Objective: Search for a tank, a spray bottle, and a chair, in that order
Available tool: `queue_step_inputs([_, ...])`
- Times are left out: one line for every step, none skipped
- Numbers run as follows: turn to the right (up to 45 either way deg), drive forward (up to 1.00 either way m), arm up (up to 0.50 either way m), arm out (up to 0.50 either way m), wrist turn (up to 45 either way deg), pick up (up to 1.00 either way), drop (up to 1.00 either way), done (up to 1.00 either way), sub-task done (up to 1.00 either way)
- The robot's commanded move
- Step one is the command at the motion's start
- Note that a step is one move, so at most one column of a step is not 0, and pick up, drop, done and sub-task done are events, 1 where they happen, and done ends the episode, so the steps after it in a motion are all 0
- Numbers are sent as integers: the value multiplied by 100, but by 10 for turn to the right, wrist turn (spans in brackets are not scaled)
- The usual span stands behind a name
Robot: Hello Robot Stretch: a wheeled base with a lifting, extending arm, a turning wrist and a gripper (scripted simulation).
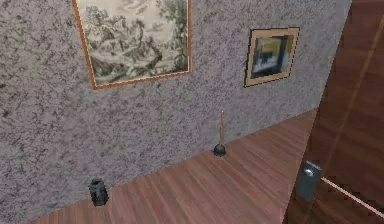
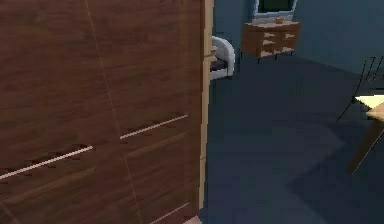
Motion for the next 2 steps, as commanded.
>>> queue_step_inputs([-60, 0, 0, 0, 0, 0, 0, 0, 0])
queue_step_inputs([0, 55, 0, 0, 0, 0, 0, 0, 0])
